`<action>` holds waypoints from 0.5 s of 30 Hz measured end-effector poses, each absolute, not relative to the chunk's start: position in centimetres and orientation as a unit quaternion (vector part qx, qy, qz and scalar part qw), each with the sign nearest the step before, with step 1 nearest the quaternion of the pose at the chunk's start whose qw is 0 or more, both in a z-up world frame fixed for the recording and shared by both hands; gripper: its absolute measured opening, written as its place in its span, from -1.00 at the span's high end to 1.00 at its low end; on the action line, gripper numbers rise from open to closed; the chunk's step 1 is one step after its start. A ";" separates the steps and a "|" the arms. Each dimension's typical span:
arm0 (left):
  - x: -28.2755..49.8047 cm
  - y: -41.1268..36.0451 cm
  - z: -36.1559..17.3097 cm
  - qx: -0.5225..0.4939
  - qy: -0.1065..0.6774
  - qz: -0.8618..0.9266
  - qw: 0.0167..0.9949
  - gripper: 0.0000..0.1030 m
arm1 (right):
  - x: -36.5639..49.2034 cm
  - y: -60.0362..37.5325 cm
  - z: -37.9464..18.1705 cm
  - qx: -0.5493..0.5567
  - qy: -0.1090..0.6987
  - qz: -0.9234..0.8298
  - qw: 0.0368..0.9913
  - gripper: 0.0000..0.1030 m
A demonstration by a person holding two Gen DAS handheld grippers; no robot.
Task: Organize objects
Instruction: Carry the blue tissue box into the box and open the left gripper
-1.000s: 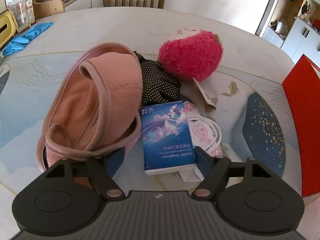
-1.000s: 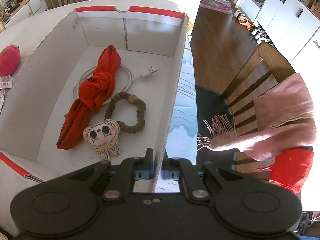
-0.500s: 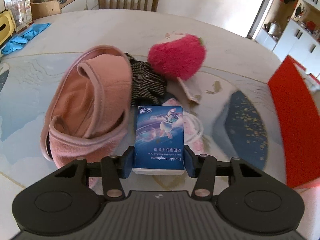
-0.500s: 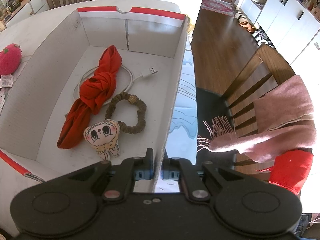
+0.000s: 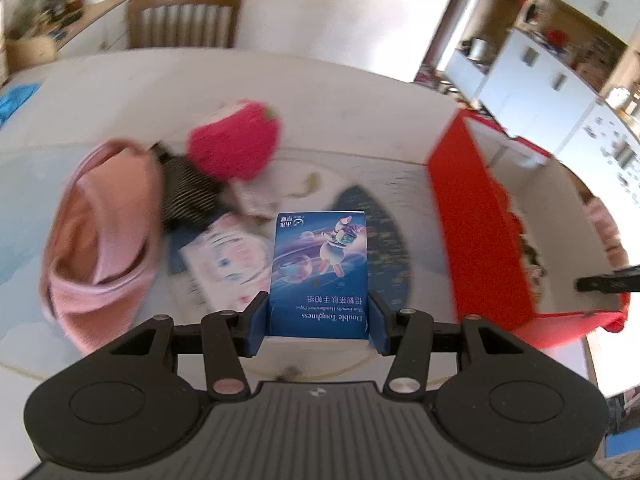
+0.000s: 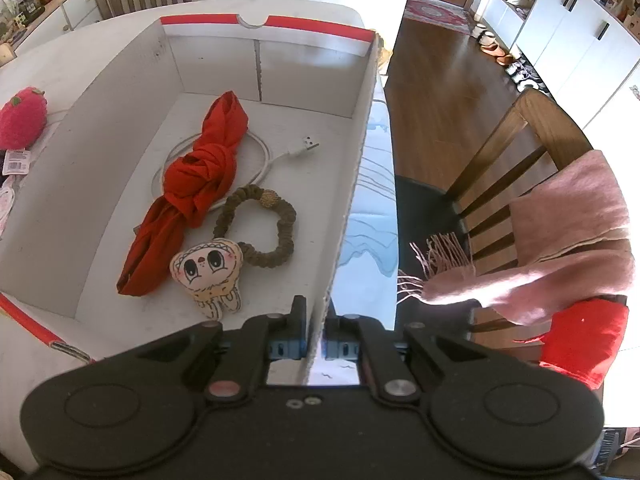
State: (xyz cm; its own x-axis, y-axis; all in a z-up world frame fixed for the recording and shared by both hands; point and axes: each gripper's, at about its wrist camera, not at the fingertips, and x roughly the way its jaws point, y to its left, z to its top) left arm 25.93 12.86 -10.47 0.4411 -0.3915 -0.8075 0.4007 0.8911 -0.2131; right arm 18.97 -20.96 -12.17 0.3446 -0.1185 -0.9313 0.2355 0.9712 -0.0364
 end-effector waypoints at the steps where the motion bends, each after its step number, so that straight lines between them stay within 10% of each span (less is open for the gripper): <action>1: 25.7 12.2 -10.0 0.009 0.470 -0.244 0.848 0.05 | 19.0 -21.0 -12.2 0.052 0.562 -0.107 0.818 0.89; 15: 24.2 2.6 -5.9 0.076 0.419 -0.357 0.832 0.05 | 18.9 -21.1 -12.1 0.053 0.559 -0.099 0.822 0.87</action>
